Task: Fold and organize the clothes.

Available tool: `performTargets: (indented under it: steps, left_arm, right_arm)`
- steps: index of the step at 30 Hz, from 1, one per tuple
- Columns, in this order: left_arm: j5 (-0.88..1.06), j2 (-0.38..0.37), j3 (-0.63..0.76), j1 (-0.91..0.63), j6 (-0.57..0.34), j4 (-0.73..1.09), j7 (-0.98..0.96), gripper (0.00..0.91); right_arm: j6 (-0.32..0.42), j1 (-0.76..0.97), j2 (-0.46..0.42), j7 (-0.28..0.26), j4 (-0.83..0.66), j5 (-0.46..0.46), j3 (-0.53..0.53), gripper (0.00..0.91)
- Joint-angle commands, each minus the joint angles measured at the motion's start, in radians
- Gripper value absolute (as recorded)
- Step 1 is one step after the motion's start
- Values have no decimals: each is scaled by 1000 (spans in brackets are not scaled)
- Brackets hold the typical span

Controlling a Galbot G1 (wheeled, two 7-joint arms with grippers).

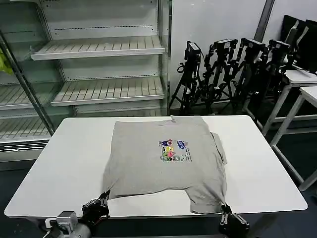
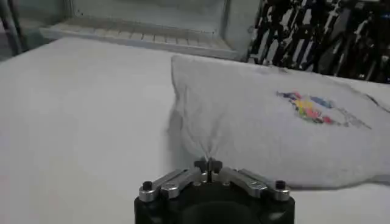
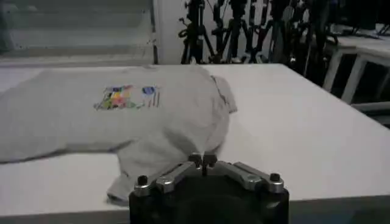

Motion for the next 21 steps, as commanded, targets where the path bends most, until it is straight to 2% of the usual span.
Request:
performTargets:
  steps: [1,9,21]
  left_arm:
    - [-45,29,-52,24,-4,-80,5,20]
    - [-75,53,-22,-156,-8,37,34,20]
    - [-79,107,45,-385,-16,198,53,20]
  right_arm:
    - [16,70,-7,-4,62,27,63,0]
    - [-3,333,-18,-13,-59,47,54,0]
    - [-62,609,-122,-13,-262,137,5,0]
